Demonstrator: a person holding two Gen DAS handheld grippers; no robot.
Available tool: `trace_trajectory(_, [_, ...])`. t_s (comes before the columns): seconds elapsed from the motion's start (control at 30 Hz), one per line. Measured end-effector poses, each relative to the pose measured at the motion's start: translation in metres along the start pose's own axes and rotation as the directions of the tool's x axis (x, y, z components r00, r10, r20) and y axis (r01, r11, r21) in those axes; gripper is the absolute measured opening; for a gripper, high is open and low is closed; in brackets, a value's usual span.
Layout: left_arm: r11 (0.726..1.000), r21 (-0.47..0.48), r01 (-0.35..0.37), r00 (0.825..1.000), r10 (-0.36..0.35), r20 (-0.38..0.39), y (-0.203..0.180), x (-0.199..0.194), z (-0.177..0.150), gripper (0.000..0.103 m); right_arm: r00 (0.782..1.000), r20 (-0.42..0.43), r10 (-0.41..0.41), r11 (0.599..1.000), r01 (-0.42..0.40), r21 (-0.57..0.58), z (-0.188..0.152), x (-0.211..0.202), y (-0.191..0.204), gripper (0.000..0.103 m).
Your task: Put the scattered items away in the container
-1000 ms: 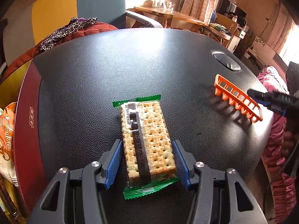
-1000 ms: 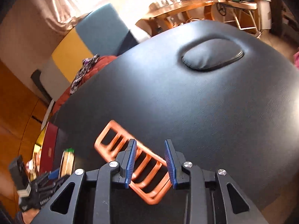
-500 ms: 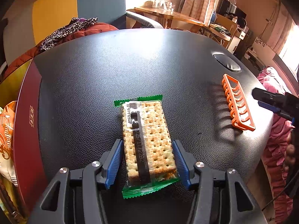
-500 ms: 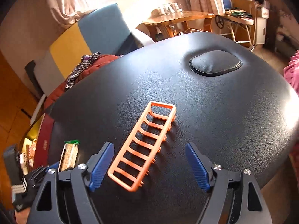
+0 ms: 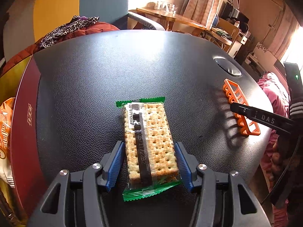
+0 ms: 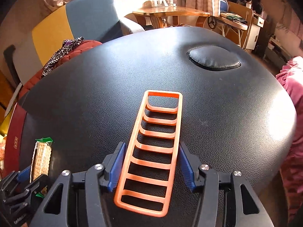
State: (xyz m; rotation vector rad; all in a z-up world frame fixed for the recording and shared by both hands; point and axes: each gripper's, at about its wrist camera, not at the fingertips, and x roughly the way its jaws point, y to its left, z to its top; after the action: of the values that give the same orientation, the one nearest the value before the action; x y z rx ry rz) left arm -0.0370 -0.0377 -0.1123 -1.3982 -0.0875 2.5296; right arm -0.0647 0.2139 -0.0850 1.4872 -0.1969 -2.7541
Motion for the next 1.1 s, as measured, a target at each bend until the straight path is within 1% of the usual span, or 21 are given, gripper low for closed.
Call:
trace_trajectory(0.07, [1.000,0.003,-0.007,1.000,0.007,0.002,-0.001,0.001,0.000,0.055,1.000,0.003,0.023,1.000,-0.023,-0.003,-0.005,-0.004,-0.002,0.054])
trace_trajectory(0.17, [1.000,0.006,-0.016,1.000,0.016,0.006,-0.003,0.001,0.001,0.055,0.996,0.001,0.088,0.995,-0.088,-0.044,-0.014,-0.006,0.004,0.053])
trace_trajectory(0.3, [1.000,0.001,-0.026,1.000,0.026,0.012,-0.004,0.000,0.001,0.053,0.995,0.009,0.104,0.986,-0.102,-0.133,-0.028,-0.011,0.021,0.053])
trace_trajectory(0.37, [1.000,-0.005,-0.027,1.000,0.027,0.016,-0.004,-0.002,0.001,0.053,0.995,0.014,0.102,0.982,-0.098,-0.162,-0.033,-0.012,0.028,0.052])
trace_trajectory(0.43, [1.000,-0.004,-0.026,0.999,0.026,0.019,-0.004,-0.004,0.000,0.053,0.996,0.016,0.085,0.979,-0.080,-0.188,-0.036,-0.010,0.035,0.050])
trace_trajectory(0.5, [1.000,-0.008,-0.018,1.000,0.018,0.021,-0.004,-0.006,-0.002,0.052,0.997,0.024,0.069,0.976,-0.062,-0.208,-0.039,-0.010,0.040,0.049])
trace_trajectory(0.67, [1.000,-0.016,0.004,1.000,-0.003,0.024,-0.003,-0.012,-0.007,0.052,0.998,0.029,0.063,0.973,-0.055,-0.223,-0.042,-0.010,0.042,0.049])
trace_trajectory(0.77, [1.000,-0.025,0.000,1.000,0.000,0.026,0.000,-0.015,-0.008,0.052,0.998,0.029,0.059,0.972,-0.051,-0.231,-0.041,-0.008,0.042,0.049])
trace_trajectory(0.97, [0.999,-0.031,-0.009,0.998,0.011,0.065,0.003,-0.032,-0.008,0.052,0.998,0.030,0.054,0.972,-0.046,-0.232,-0.041,-0.007,0.043,0.049])
trace_trajectory(1.1, [0.999,-0.033,-0.017,0.992,0.021,0.126,0.005,-0.055,-0.003,0.052,0.998,0.030,0.050,0.971,-0.041,-0.237,-0.042,-0.006,0.044,0.049])
